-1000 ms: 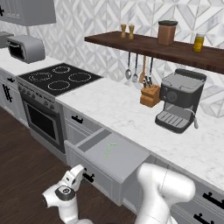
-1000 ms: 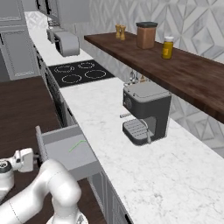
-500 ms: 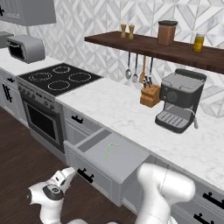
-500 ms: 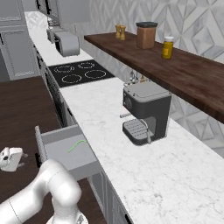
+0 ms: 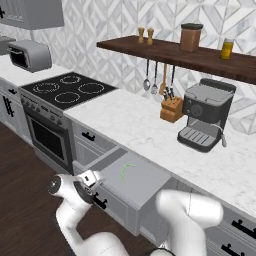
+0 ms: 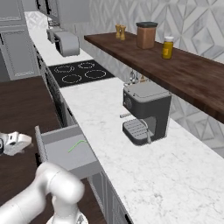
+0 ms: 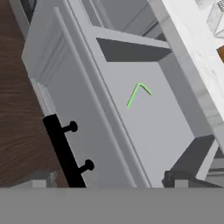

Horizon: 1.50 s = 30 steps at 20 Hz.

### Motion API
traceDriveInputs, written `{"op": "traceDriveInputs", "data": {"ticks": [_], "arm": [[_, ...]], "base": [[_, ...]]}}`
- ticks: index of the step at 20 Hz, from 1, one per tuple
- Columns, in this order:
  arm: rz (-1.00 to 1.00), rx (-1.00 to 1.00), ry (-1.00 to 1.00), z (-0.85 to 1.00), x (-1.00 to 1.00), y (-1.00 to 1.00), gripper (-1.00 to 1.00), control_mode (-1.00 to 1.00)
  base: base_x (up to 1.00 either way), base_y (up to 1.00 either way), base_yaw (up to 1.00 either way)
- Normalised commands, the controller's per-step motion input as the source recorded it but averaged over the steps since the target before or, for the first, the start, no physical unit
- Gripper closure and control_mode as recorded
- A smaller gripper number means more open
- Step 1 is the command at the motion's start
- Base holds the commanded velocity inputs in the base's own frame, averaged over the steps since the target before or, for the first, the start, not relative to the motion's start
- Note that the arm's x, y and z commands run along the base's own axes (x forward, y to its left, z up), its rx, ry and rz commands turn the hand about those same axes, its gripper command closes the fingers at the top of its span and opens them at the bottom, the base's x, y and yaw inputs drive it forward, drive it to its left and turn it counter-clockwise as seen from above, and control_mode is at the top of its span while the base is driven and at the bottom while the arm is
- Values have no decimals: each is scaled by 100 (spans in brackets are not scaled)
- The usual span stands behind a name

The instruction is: Take a straw from the drawer in front and place it inside the glass cup on the dining counter.

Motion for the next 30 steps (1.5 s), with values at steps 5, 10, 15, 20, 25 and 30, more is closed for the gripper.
{"op": "traceDriveInputs", "data": {"ticks": [5,10,15,20,25,30], "arm": [[0,50,7,78,0,-100,-100,-100],[1,49,17,23,11,-87,-100,-100],[7,24,15,-29,37,-32,-100,-100],[4,10,8,-36,35,-1,-100,-100],[2,3,5,-32,26,0,-100,-100],[2,2,4,-37,4,28,-100,-100]], "base": [[0,0,0],[0,0,0],[0,0,0],[0,0,0],[0,0,0],[0,0,0]]}}
